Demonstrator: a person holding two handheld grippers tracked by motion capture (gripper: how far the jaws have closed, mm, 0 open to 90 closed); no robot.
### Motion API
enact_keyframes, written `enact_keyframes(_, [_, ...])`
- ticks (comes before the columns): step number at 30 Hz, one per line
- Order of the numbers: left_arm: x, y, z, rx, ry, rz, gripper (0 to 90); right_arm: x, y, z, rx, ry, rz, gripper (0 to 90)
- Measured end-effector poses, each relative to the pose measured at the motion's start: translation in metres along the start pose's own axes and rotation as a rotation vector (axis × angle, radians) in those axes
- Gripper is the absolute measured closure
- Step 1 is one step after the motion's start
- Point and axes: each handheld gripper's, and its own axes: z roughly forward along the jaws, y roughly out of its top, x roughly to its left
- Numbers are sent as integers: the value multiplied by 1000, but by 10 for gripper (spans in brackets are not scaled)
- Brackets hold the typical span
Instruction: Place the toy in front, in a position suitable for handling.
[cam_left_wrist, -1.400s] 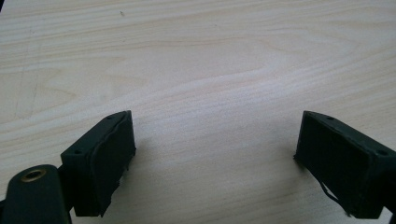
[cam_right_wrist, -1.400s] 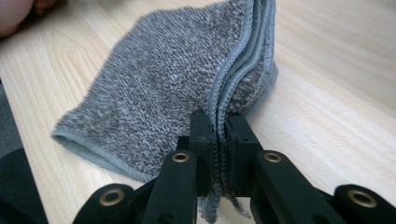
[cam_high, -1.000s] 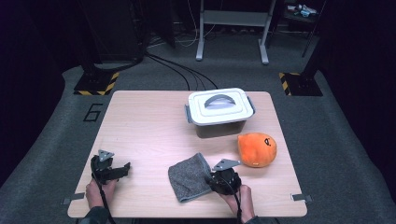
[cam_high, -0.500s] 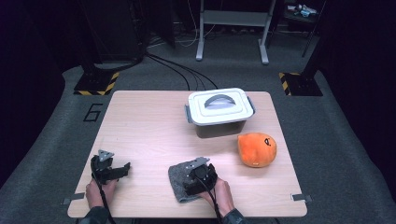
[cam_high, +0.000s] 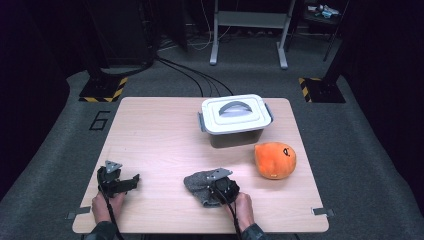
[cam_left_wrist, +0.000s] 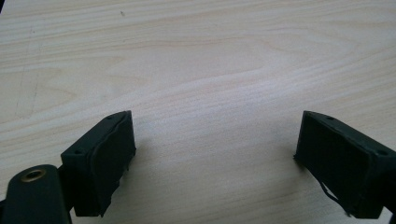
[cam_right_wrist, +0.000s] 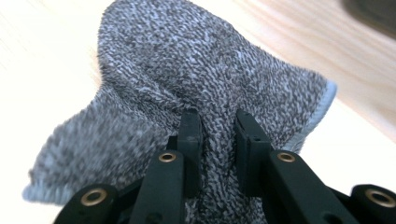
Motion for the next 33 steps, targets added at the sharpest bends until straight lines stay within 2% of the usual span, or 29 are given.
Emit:
enact_keyframes(8, [0, 0, 0, -2, 0, -1, 115, -21, -6, -41, -46, -27, 63, 748])
enact_keyframes(11, [0, 0, 0, -6, 2, -1, 115, -25, -10, -54, -41, -43, 88, 747])
enact_keyframes(14, [0, 0, 0, -6, 3, -1, 115, -30, -15, -62, -32, -55, 86, 746])
enact_keyframes(18, [0, 0, 0, -7, 4, -1, 115, -34, -26, -70, -10, -72, 90, 744])
enact_keyframes(21, [0, 0, 0, -7, 3, -2, 115, -41, -36, -76, -6, -81, 112, 741])
enact_keyframes(22, [0, 0, 0, -7, 3, -2, 115, -44, -39, -78, 0, -77, 132, 739])
enact_keyframes(27, [0, 0, 0, -6, 3, -2, 115, -53, -52, -84, 31, -86, 146, 735])
enact_keyframes(33, [0, 0, 0, -7, 3, -2, 115, -59, -66, -86, 46, -93, 168, 724])
